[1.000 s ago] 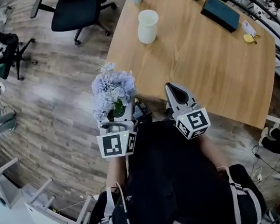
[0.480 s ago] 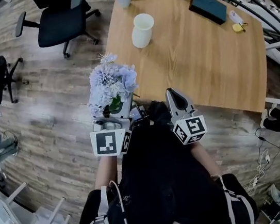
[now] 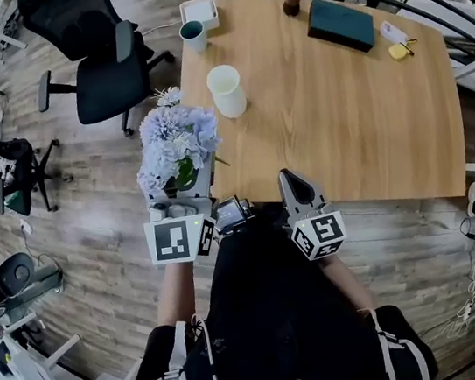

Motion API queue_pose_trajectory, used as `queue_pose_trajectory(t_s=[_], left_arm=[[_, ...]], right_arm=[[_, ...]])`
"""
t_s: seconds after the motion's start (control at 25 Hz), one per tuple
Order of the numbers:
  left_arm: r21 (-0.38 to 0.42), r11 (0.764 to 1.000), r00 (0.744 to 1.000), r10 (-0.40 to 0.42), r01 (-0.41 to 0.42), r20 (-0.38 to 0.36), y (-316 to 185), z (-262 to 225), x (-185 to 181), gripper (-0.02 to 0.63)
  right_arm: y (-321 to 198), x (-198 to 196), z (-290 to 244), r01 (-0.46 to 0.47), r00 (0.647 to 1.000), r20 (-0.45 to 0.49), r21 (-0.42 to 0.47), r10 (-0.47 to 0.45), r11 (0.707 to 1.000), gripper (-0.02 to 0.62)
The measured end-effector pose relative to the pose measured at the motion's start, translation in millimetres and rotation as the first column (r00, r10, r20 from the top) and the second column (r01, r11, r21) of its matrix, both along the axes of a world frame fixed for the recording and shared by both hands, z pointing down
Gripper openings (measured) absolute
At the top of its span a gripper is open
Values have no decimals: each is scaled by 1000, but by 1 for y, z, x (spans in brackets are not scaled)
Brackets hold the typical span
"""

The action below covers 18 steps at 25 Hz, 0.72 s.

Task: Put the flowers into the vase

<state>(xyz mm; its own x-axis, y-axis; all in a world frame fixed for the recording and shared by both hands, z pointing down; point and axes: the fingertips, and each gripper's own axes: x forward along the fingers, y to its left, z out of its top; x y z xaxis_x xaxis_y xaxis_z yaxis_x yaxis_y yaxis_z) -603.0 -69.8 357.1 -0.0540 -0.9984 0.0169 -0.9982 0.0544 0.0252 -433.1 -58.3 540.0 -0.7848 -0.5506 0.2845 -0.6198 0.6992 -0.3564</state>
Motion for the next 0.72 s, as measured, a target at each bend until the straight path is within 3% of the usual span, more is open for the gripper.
queue_pose_trajectory(t_s=[0.24, 0.52, 0.72], left_arm=[[-11, 1000, 1000, 7, -6, 16, -34, -12, 11, 365], [-22, 998, 998, 65, -65, 2, -68, 0, 20, 365], [1, 994, 993, 109, -109, -45, -75, -2, -2, 365]], right_arm=[[-8, -3, 2, 28, 1000, 13, -19, -28, 999, 18], [-29, 0, -13, -48, 999, 18, 24, 48, 999, 18], [-18, -16, -13, -105, 994, -15, 27, 106, 994, 18]])
